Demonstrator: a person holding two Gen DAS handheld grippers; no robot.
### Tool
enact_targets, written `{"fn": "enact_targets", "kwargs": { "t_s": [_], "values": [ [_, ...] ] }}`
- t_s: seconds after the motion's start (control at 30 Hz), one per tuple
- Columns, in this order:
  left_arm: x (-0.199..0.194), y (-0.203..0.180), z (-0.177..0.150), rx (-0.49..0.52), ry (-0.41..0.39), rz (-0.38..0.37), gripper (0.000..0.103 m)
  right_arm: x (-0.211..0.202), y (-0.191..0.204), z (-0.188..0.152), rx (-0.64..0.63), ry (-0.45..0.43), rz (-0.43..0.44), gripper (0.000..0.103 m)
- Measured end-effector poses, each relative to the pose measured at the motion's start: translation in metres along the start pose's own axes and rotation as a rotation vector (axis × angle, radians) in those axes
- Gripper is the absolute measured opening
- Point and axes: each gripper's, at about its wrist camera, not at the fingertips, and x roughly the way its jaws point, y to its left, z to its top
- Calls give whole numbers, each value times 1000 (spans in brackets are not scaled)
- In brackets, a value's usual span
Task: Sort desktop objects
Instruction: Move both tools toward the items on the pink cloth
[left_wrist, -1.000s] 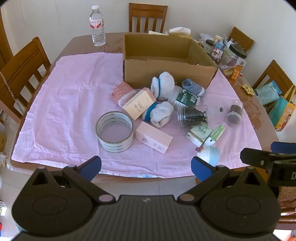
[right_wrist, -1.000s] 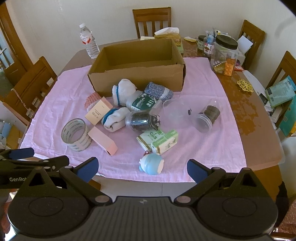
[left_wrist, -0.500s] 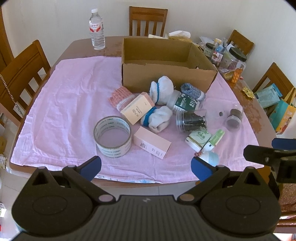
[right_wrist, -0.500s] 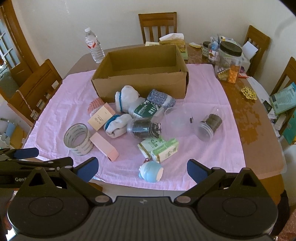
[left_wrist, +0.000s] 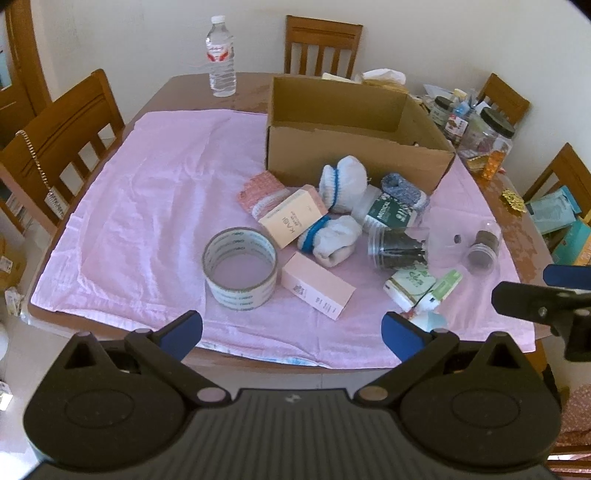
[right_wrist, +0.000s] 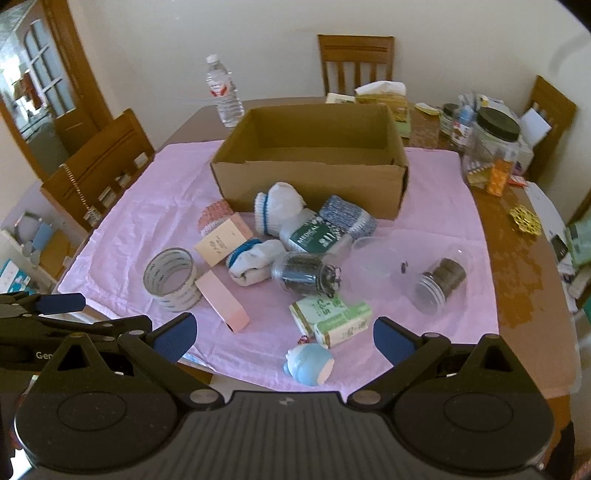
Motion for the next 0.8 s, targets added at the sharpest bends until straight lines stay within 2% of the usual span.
{"fn": "enact_targets", "kwargs": {
  "t_s": [0.23,0.5,0.8],
  "values": [
    [-3,5,-2,-14,-9,17,102,6,3,1,-61,-3,52,103],
    [3,17,2,-10,3,10,102,13,9,4,-80,-9,67,103],
    [16,43,16,64,-11,-20,102,26,34,9,-96,-53,76,103]
  ]
}}
